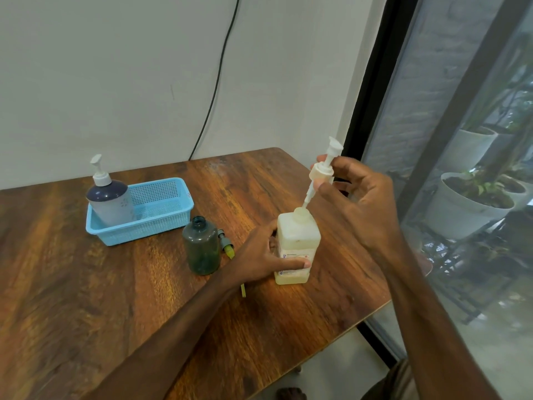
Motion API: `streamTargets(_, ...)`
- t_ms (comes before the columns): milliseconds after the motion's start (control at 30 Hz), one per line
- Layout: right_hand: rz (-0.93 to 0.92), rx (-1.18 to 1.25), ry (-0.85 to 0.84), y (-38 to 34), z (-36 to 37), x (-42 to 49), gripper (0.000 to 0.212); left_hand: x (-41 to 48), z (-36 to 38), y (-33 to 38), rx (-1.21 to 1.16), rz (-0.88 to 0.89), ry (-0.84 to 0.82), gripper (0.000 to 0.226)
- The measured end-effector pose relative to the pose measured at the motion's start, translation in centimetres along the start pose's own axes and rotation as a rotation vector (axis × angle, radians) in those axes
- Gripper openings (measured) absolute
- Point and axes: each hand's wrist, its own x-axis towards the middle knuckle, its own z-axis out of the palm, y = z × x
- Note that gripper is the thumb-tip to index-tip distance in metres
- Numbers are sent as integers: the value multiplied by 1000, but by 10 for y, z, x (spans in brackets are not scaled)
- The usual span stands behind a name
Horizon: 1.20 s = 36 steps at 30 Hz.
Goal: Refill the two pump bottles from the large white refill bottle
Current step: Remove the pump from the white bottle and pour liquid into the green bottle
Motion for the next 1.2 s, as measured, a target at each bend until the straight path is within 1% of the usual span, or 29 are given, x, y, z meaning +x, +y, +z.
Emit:
streamTargets(100, -4, 6, -5, 2, 0, -3, 33, 1, 0, -2, -6, 3, -1, 78)
streamTargets(167, 34, -37, -76, 11, 4, -8, 34, 1, 1, -4, -14, 6, -2, 80)
streamTargets(267, 96, -230, -235, 24, 8, -12, 38, 1, 1, -4, -13, 3, 9, 83)
streamTargets(300, 97, -236, -238, 25, 8, -12, 39, 1, 1, -4, -12, 2, 11, 82)
streamTargets(400, 57, -155, -127, 23, 7, -11, 39, 0, 1, -2, -2, 2, 8, 76)
streamTargets(433, 54, -146, -117, 22, 7, -10, 38, 0, 1, -2, -4, -1, 8, 76)
streamTargets(567, 122, -222, -216, 24, 7, -8, 34, 1, 2, -4, -13, -4, 10, 80)
streamTargets(633, 105, -189, -165, 22, 7, -9, 37, 0, 2, -3, -14, -4, 8, 78)
streamTargets(767, 53, -19, -24, 9, 1, -7, 35, 0, 1, -3, -16, -1, 7, 78)
streamTargets(900, 20, 99, 51, -3, -11, 1, 38, 0, 1, -2, -15, -9, 3, 78)
streamTargets(1000, 60, 153, 36, -7, -15, 7, 39, -1, 1, 1, -22, -14, 1, 75)
streamTargets(1033, 70, 134, 18, -8, -15, 8, 39, -2, 1, 1, -29, -12, 2, 74)
streamTargets(1133, 13, -69, -47, -8, -13, 7, 37, -2, 1, 0, -43, -7, 7, 78)
streamTargets(1200, -16, -55, -69, -12, -13, 4, 38, -2, 1, 0, -47, -8, 8, 83)
